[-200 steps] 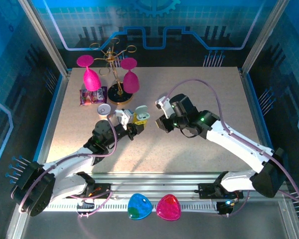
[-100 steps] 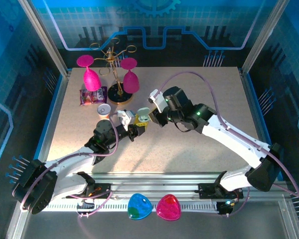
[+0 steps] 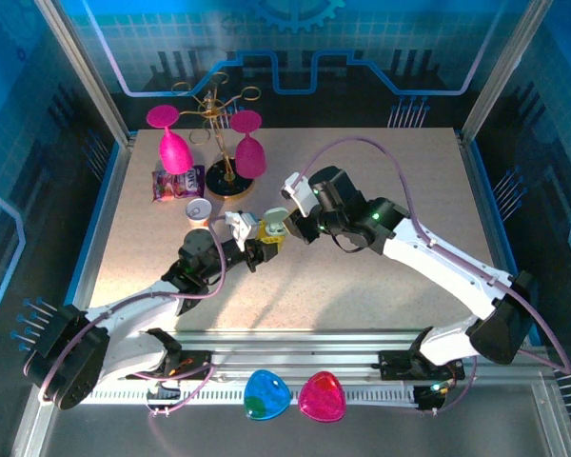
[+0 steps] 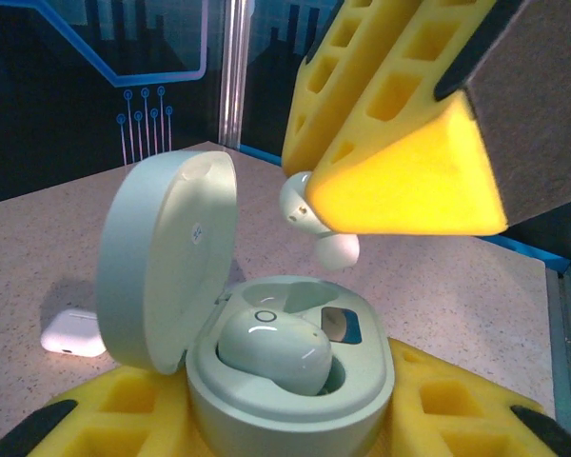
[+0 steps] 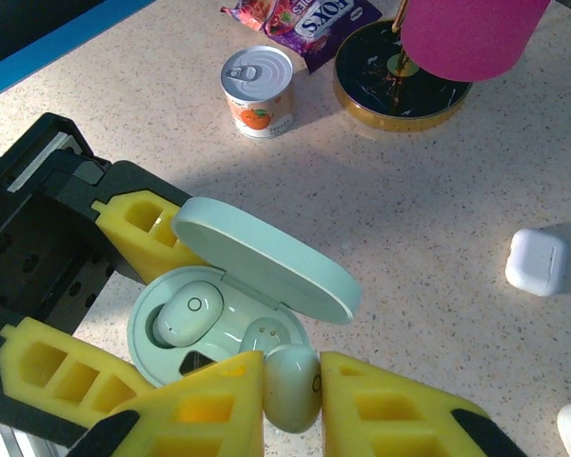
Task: Insert the wireless bluetooth earbuds into the charging case
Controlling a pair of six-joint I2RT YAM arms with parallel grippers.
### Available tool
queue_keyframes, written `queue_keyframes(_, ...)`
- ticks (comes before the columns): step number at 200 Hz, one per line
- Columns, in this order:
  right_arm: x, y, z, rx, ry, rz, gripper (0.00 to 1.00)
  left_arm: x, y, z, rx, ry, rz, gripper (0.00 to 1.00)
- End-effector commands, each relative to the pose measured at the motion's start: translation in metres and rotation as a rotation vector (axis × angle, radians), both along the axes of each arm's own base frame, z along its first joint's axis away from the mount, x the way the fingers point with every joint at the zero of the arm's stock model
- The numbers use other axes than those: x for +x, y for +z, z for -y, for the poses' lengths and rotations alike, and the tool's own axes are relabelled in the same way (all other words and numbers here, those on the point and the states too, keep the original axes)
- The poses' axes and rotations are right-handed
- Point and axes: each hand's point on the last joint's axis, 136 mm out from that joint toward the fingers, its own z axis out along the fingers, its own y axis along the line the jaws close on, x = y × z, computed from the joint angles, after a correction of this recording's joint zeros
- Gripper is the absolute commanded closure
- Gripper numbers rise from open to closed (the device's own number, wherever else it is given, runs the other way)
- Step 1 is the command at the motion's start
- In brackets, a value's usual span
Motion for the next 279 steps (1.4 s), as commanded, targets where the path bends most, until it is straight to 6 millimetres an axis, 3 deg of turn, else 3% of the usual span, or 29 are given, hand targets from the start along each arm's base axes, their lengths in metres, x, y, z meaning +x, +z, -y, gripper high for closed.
queue_keyframes(1,-0.004,-0.003,-0.009,-0.005,0.037,-0.008,0.81,-0.002,0.029,0.002,-0.056,-0.022,0.069,0.74)
queue_keyframes(90,-0.014,-0.009,-0.014,-0.006,0.09,-0.036,0.79,0.001,0.033,0.002,-0.07,-0.01,0.067,0.74)
queue_keyframes(165,-0.022,0.0,-0.016,0.026,0.114,-0.028,0.68,0.001,0.035,0.003,-0.076,-0.016,0.065,0.74)
queue_keyframes(234,-0.017,0.033,-0.002,0.168,0.027,0.042,0.49,-0.002,0.029,0.003,-0.059,-0.027,0.09,0.74)
queue_keyframes(256,-0.012,0.045,0.006,0.275,-0.018,0.011,0.37,-0.009,0.026,0.007,-0.04,-0.07,0.123,0.74)
queue_keyframes(279,-0.002,0.044,0.016,0.316,-0.067,-0.066,0.32,-0.022,0.025,0.014,-0.018,-0.156,0.175,0.74)
